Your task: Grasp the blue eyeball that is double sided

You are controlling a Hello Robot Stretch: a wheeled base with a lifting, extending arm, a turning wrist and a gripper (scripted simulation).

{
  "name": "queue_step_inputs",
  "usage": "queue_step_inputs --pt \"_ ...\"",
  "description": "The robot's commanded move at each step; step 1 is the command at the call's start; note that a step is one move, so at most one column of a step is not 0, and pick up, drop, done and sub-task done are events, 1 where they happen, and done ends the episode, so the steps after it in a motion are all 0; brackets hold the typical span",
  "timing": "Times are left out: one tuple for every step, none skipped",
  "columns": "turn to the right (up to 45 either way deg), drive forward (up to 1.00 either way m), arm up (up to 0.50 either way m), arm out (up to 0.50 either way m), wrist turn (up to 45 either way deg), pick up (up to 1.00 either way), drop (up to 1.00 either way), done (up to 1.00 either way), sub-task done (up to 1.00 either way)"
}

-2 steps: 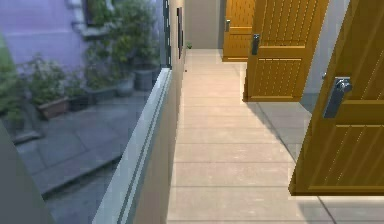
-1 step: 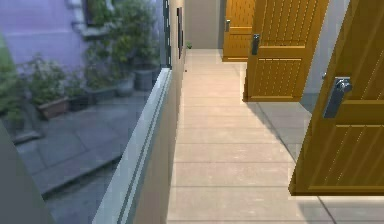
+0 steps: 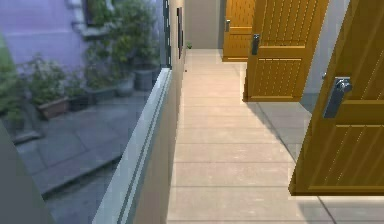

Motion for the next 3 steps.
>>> queue_step_inputs --pt "0.0 0.00 0.00 0.00 45.0 0.00 0.00 0.00 0.00" --pt "0.0 0.00 0.00 0.00 45.0 0.00 0.00 0.00 0.00" --pt "0.0 0.00 0.00 0.00 21.0 0.00 0.00 0.00 0.00"
